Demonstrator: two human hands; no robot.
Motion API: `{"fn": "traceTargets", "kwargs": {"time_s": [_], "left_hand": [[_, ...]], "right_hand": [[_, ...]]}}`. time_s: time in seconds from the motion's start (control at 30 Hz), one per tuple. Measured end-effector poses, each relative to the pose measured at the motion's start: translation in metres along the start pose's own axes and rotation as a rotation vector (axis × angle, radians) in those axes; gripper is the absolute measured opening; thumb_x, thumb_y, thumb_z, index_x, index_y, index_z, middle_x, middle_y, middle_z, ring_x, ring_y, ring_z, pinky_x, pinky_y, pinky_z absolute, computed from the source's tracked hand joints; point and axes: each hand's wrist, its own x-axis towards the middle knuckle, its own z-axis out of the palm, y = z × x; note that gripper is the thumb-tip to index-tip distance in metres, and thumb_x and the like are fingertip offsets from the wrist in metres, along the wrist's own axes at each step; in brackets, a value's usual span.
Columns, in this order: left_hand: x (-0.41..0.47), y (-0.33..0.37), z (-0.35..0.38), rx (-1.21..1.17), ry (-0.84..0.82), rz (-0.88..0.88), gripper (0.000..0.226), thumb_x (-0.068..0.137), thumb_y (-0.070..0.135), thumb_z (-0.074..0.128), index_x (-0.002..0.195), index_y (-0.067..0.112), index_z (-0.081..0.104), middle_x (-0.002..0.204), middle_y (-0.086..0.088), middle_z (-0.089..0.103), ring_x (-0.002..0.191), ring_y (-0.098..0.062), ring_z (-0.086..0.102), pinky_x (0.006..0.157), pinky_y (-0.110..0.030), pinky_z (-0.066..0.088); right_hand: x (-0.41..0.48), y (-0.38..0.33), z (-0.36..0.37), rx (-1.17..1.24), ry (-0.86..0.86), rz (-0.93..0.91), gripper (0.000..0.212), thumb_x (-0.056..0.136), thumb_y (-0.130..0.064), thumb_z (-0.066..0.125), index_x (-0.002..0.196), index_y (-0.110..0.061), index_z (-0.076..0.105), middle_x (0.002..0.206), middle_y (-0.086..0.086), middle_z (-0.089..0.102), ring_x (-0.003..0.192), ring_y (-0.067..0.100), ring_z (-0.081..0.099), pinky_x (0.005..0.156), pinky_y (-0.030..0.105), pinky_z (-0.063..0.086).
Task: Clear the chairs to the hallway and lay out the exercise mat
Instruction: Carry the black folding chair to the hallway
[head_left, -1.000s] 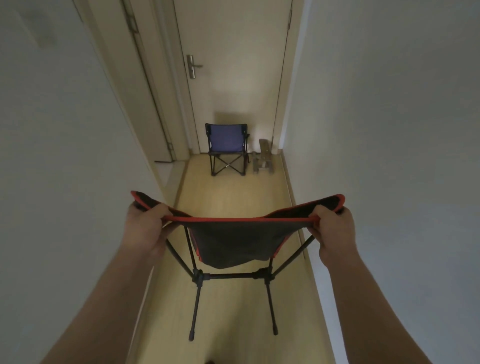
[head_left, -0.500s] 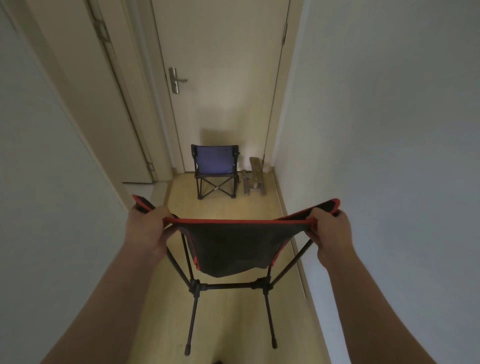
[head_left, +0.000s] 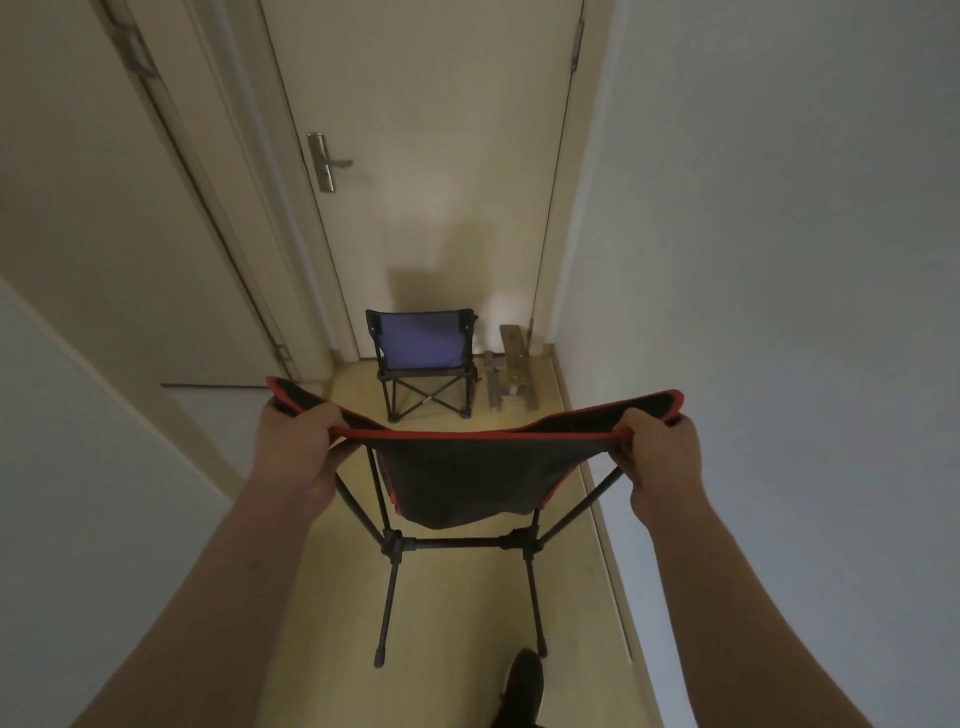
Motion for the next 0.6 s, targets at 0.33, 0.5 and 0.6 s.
{"fn": "traceTargets", "kwargs": {"time_s": [0.33,0.5,0.6], "left_hand": [[0.094,0.002,0.092,0.037,0.089,-0.026,0.028,0.088,-0.015,0.052,0.102,0.009,0.053,0.102,-0.013,0.064,0.092,-0.029,0.068,0.068,-0.037,0.059],[0.146,0.002,0.117,0.035,0.105,-0.081,0.03,0.086,-0.016,0.053,0.097,0.013,0.053,0.101,-0.012,0.065,0.091,-0.028,0.068,0.067,-0.036,0.059],[0.184,0.0,0.129,0.034,0.093,-0.085,0.029,0.083,-0.018,0.05,0.094,0.009,0.052,0.094,-0.013,0.065,0.078,-0.027,0.074,0.059,-0.033,0.06]], "right_hand": [[0.126,-0.031,0.057,0.024,-0.042,0.076,0.047,0.079,0.004,0.062,0.124,-0.006,0.052,0.113,0.016,0.065,0.101,0.03,0.068,0.083,0.038,0.062],[0.176,-0.036,0.094,0.019,-0.049,0.112,0.046,0.077,0.005,0.062,0.12,-0.008,0.053,0.11,0.014,0.064,0.101,0.029,0.067,0.078,0.036,0.061],[0.206,-0.035,0.119,-0.01,-0.025,0.124,0.047,0.077,0.006,0.061,0.121,-0.008,0.052,0.11,0.014,0.064,0.1,0.03,0.067,0.077,0.037,0.061]]}}
